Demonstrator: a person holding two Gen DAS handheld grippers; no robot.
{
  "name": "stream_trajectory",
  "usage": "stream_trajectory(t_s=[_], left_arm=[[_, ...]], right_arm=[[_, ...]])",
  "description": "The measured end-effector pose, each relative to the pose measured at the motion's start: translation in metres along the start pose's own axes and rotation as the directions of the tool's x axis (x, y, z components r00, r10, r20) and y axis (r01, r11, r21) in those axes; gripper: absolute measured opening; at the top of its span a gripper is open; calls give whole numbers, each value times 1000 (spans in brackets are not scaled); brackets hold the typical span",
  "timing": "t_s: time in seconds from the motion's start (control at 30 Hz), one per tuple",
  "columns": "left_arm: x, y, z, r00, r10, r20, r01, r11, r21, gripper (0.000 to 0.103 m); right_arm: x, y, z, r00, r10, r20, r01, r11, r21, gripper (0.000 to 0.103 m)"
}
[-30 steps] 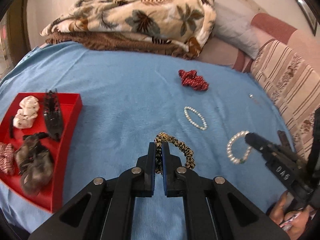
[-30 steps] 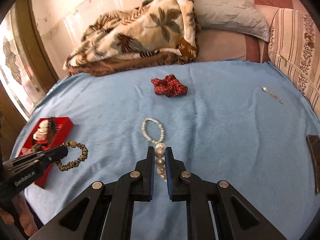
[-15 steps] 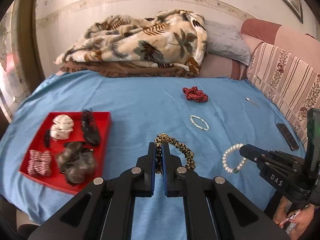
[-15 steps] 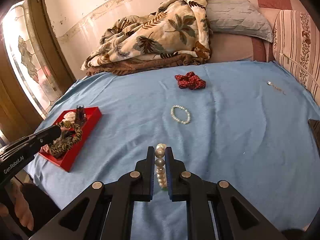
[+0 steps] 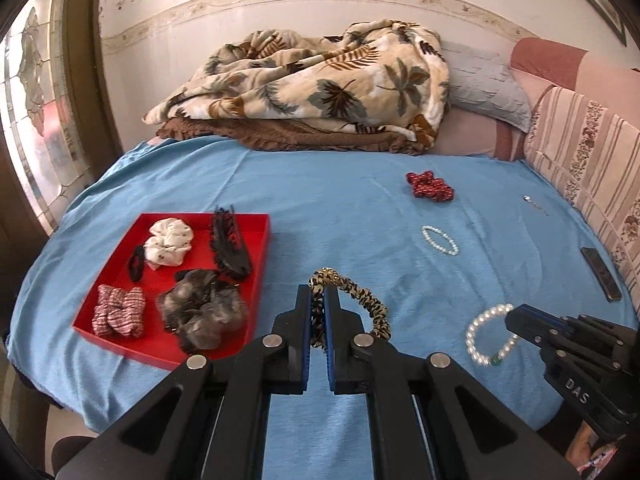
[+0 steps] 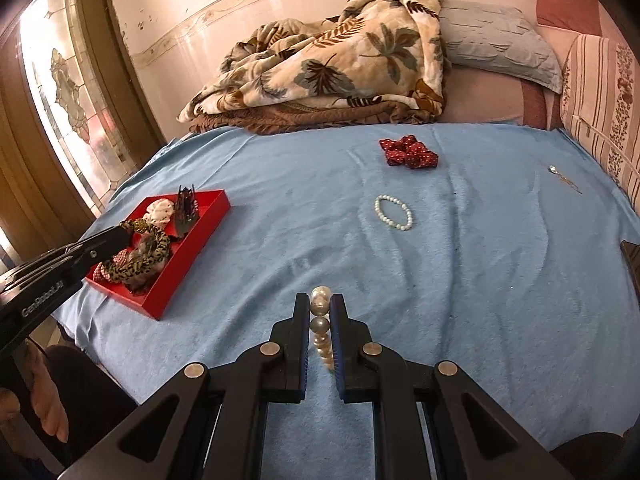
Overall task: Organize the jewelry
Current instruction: 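Carry the leopard bracelet with the left tool toward the red tray while the right tool carries the pearls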
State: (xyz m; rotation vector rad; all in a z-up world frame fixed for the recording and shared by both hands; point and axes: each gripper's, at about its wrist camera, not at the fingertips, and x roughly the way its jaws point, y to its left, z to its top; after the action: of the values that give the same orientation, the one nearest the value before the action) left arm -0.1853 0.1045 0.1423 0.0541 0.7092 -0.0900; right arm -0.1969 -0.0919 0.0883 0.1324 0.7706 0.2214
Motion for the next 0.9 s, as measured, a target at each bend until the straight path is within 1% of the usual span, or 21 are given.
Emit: stream_trajectory(t_s=[0.43, 0.9], left_arm=[[-1, 34, -4, 999, 43, -7, -43, 998, -44, 6], [-2, 77, -4, 997, 80, -4, -80, 990, -117, 6]], right_arm=[[-3, 38, 6, 1000, 13, -3, -13, 997, -75, 11], [13, 77, 24, 999, 44, -26, -47, 989, -143, 11]])
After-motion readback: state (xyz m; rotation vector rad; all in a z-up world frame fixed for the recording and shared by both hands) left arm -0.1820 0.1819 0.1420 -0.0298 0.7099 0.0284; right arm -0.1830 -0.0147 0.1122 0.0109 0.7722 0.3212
